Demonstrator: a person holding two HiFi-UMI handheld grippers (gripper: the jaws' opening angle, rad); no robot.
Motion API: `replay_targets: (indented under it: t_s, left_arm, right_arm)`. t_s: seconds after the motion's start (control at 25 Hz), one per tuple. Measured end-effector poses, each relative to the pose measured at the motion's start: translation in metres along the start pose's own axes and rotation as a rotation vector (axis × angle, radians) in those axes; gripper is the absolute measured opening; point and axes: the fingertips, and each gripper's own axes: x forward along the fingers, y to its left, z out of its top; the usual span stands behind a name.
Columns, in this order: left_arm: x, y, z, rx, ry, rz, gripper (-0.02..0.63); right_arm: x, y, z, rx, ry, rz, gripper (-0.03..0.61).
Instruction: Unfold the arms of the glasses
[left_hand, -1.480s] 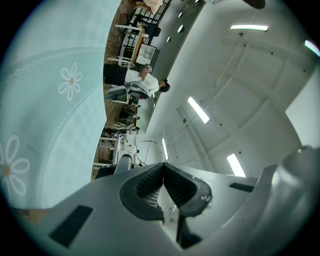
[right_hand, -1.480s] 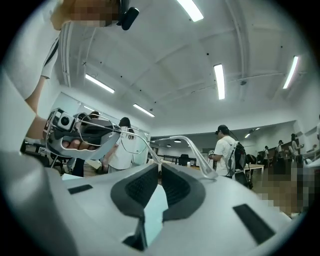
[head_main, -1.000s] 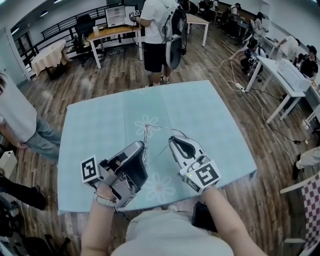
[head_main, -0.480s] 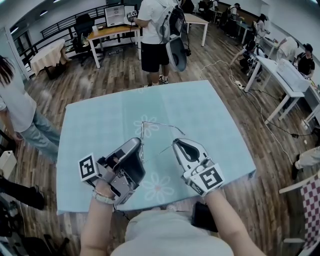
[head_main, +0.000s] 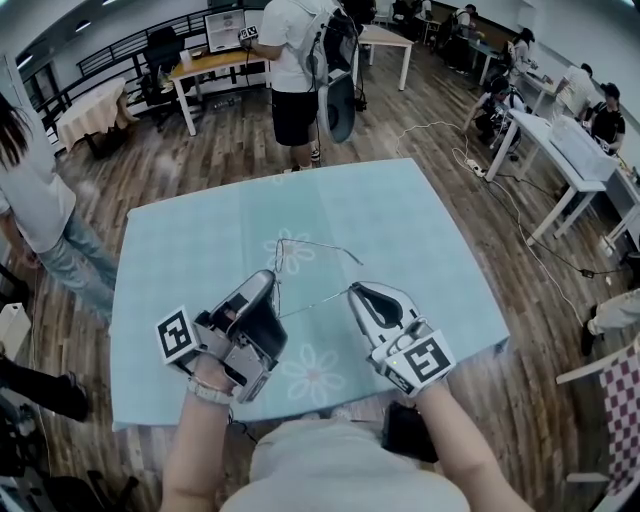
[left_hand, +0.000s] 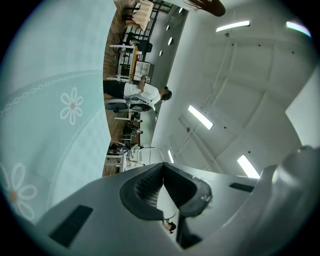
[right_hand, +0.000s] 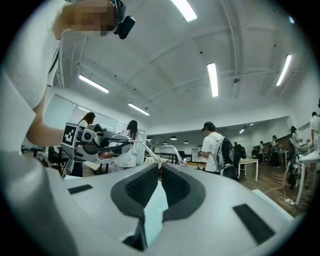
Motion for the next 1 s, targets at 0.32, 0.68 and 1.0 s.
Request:
replay_targets:
  t_s: [0.32, 0.68, 1.0]
  left_arm:
    - [-0.004, -0.002, 0.009, 0.043, -0.025, 0.013, 0.010]
    - [-0.005, -0.005, 0.019, 0.097, -0.054, 0.017, 0.010]
    - [-0.004, 0.002, 0.027, 0.144, -0.071, 0.038, 0.009]
  right_arm:
    - [-0.006, 0.011, 0.002, -0.017, 0.006, 0.015, 0.026]
    - [-0.014, 0.023, 0.009, -0.038, 0.005, 0.030, 0.026]
    - [-0.017, 0.031, 0.008, -0.050, 0.011, 0.047, 0.026]
